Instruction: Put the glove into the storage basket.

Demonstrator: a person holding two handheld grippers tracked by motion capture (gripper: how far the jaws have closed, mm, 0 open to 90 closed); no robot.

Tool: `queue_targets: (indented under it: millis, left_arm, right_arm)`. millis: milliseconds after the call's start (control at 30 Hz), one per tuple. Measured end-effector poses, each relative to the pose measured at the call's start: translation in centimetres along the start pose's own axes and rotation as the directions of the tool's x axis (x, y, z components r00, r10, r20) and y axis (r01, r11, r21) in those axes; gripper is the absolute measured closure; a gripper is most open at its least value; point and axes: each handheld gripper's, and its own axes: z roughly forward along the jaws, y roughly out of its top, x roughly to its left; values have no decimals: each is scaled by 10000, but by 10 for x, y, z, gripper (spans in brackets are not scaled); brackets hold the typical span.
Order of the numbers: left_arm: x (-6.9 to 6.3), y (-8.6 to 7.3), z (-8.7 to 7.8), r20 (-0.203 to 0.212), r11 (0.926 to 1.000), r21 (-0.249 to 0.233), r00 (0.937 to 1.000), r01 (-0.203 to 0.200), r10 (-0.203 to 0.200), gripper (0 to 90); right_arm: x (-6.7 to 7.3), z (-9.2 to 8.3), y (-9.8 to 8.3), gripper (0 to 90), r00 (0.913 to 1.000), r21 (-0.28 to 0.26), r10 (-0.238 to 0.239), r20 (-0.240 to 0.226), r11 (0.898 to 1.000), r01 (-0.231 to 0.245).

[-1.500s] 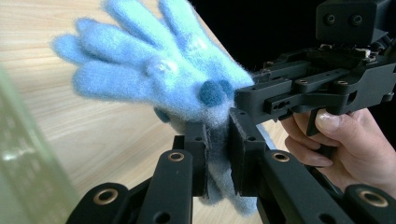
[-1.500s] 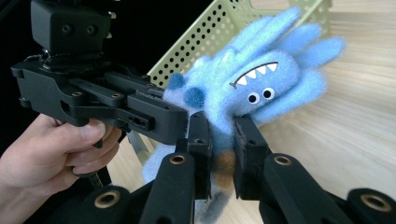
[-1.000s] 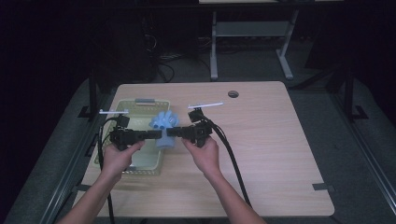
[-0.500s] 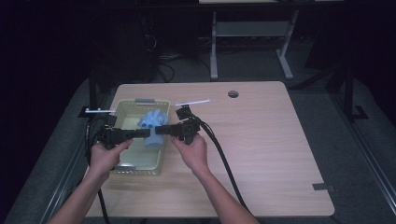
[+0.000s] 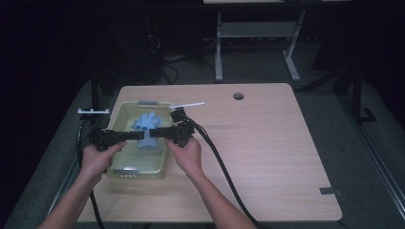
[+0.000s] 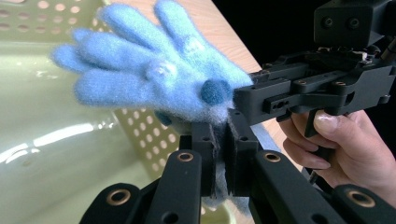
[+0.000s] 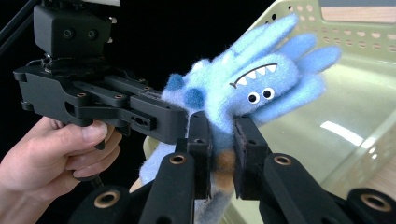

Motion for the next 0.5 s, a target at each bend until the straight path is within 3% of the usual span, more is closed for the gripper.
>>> queue_targets:
  millis: [167,500]
  left_arm:
    - [5,0,-4,-226,9999,100,9997,85,-83,843]
    - [9,0,-6,-983,9985,517,9949,-166,216,843]
  right_arm:
    - [-1,10,1,794,9999,66,132,-73,9999,-132]
    - [-4,27,-2,790,9996,285,280,35,9992,-281]
